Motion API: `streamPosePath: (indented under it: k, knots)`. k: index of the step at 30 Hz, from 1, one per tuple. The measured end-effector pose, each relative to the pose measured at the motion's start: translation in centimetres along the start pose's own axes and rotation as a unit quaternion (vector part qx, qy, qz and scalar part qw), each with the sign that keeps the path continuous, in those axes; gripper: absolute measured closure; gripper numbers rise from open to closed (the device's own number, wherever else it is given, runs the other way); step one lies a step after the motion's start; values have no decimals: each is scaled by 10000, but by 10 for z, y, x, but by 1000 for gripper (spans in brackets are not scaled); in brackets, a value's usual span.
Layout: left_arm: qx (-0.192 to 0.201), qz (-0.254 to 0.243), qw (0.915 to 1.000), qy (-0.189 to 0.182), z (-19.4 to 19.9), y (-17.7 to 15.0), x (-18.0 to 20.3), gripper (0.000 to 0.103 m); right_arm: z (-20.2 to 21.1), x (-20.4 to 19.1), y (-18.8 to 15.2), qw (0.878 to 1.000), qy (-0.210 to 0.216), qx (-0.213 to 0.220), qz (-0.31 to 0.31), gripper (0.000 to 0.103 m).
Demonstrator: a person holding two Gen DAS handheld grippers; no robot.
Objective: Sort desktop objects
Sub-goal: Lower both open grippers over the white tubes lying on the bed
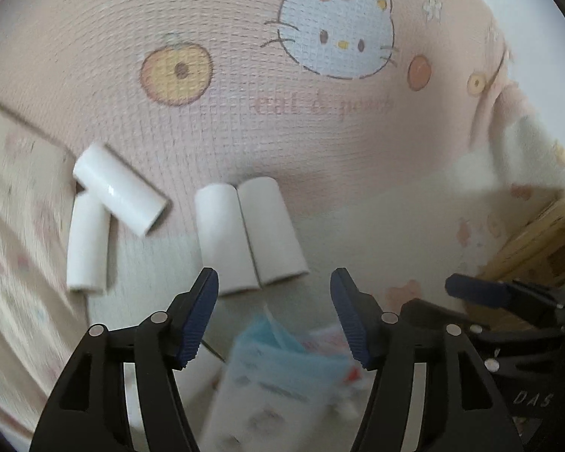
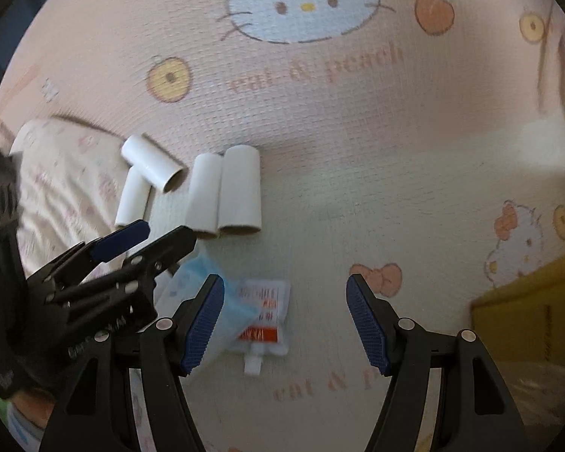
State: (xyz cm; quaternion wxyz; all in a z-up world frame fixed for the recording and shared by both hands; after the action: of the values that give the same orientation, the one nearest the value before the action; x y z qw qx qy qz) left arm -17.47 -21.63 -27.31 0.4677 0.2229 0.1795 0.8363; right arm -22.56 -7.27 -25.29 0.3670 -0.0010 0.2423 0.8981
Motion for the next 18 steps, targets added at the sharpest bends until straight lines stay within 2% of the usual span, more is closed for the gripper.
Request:
streamPosePath:
  k: [3, 5, 9, 12, 15, 16, 18]
  knots:
    - [-262, -32, 9996, 59, -20, 6, -5, 39, -22, 7, 8, 9996, 52, -90, -251, 38]
    - [-389, 258, 9988, -176, -31, 9, -11, 47, -36, 11, 11, 9991, 86, -133, -401, 38]
    - [-633, 725, 9939, -532, -46, 14, -19, 58, -55, 14, 17, 9990, 29, -119, -419, 38]
    - [-734, 894, 9925, -392, -44, 17, -22, 59, -63, 14, 22, 9995, 7, -32, -330, 38]
    - [-1189, 1142, 9843, -632, -44, 17, -17, 58, -67, 13, 25, 9996, 102, 83, -235, 38]
    - [-1222, 1164, 9831, -706, -41, 19, -14, 58, -69, 12, 26, 9996, 147, 107, -194, 38]
    - [-1217, 1066, 9848, -628, -35, 24, -8, 58, -72, 9, 27, 9996, 214, 119, -116, 38]
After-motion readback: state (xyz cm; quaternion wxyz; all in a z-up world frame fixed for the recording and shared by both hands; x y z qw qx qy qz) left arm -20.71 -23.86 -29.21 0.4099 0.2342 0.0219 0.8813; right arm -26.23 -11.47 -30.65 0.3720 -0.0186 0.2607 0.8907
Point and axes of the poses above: each gripper's, at about its wrist camera, not at the fingertips, and z roughly against the way its jaws point, x to its right, y to its top, the point moved 6 cm from there along -z, roughly the way its jaws point, and after that the axes turned 9 degrees about z, right-handed, at the moved point
